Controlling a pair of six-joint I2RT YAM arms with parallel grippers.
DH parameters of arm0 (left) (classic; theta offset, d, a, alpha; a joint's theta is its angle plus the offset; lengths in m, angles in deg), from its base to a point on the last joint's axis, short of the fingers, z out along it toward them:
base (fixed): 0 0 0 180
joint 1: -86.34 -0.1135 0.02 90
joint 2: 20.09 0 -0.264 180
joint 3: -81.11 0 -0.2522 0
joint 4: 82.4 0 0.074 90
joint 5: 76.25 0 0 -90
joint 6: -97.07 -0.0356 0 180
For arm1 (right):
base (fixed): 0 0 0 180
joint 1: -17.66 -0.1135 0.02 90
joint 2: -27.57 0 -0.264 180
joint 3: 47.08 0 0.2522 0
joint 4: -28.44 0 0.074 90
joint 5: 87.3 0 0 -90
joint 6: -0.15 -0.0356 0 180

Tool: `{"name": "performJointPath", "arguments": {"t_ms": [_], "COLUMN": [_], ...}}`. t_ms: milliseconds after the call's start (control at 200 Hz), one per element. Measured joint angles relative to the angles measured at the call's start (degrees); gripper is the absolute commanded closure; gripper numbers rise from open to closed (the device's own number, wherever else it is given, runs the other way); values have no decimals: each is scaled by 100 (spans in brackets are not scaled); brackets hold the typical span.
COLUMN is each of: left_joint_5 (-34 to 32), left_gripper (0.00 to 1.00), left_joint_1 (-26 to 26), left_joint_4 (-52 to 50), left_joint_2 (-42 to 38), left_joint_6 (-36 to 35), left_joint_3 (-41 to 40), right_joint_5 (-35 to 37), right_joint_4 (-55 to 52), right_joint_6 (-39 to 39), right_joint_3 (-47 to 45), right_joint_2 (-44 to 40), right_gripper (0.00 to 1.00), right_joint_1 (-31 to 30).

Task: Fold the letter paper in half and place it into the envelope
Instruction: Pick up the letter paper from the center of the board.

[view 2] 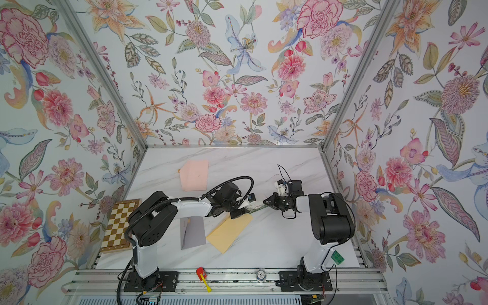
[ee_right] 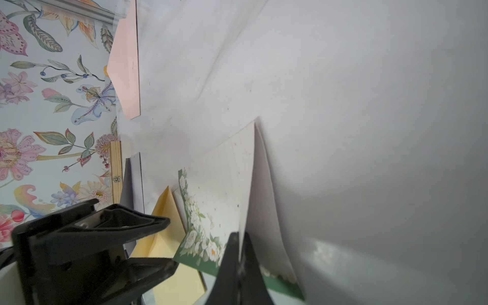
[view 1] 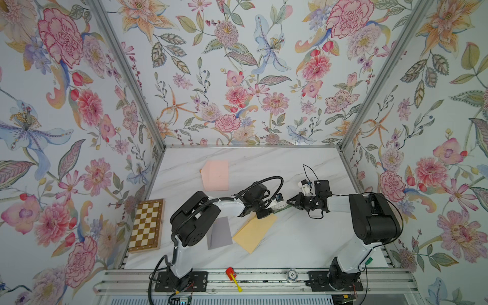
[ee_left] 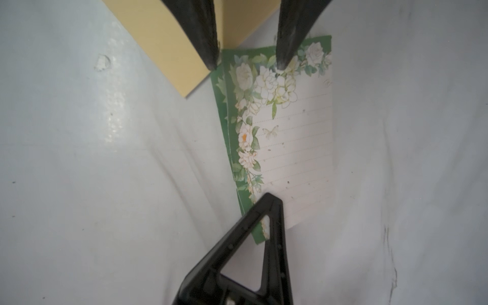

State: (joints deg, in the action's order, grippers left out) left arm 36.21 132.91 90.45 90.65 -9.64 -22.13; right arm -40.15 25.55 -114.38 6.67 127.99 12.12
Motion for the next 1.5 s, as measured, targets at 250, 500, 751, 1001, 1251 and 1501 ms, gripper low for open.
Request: {"name": "performJointPath", "arguments": {"t_ms": [250, 500, 751, 1001, 1251, 1501], "left_joint_5": [815, 1307, 1554, 1770, 1939, 2481], "left_gripper": [59, 58, 56, 55, 54, 54], "left_joint_1": [-772, -1176, -1147, -1241, -1364, -1364], "left_joint_4": [527, 295, -17, -107, -101, -109], "left_joint_2": [-284, 472, 859, 1167, 1351, 1545], "left_joint_6": [813, 1233, 1294, 1360, 1462, 1458], "left_joint_3": [-33, 636, 1012, 1182, 1379, 1499], "right_joint_5": [608, 1445, 2127, 2490, 2597, 2758], "right_joint_4": [804, 1237, 1539, 1718, 1733, 1779], "right_joint_6": [90, 470, 837, 1139, 1316, 1388], "right_joint_3": [-479, -907, -1141, -1270, -1270, -1272], "right_joint_2": [-544, -1104, -1491, -1600, -1602, -1602], "right_gripper": [100, 100, 100, 100, 100, 100], "right_joint_1": [-262, -787, -1167, -1403, -1488, -1582]}}
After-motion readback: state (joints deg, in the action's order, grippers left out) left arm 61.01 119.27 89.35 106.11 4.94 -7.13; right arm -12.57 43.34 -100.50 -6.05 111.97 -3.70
